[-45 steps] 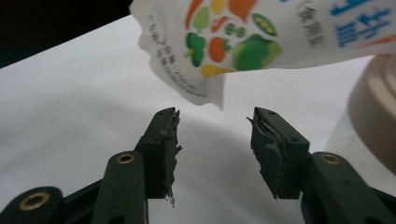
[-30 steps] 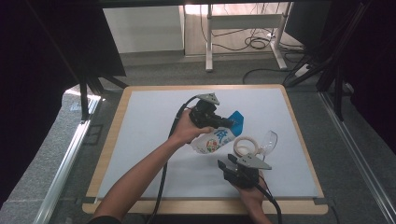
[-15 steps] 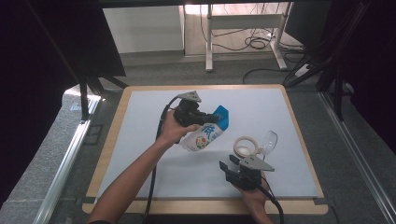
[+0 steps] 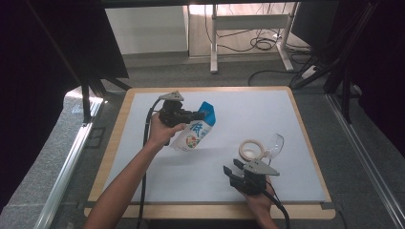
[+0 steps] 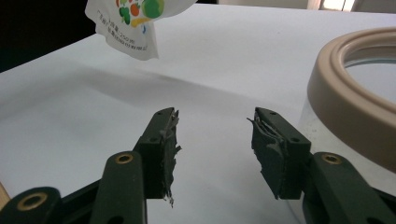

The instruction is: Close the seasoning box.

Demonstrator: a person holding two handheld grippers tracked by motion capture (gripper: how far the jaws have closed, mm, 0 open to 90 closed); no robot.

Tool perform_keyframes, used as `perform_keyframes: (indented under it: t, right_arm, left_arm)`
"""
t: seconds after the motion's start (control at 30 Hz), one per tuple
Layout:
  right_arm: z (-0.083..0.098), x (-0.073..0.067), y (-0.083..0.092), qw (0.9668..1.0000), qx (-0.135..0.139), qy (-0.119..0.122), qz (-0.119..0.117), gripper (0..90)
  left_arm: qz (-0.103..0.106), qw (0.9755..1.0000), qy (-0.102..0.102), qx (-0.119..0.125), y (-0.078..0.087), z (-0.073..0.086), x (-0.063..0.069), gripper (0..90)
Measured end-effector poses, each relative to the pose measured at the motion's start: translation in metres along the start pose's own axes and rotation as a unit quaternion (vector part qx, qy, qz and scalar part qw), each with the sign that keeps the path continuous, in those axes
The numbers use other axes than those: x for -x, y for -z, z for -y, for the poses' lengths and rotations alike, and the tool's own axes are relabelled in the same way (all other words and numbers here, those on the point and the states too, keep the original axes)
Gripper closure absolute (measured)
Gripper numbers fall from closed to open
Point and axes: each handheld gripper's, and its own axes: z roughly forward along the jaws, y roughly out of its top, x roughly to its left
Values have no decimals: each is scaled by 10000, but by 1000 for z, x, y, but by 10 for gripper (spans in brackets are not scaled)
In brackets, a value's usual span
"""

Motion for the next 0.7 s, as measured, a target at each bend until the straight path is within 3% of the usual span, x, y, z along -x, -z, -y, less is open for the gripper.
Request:
perform_keyframes:
  t: [0.3, 0.7]
  right_arm:
    - [0, 0, -1, 10000, -9, -1, -7, 505]
    - [0, 0, -2, 10000, -14, 11, 9, 504]
  left_arm:
    - [-309, 9989, 310, 143, 18, 28, -23, 900]
    - [-582, 9972, 415, 223, 35, 50, -31, 899]
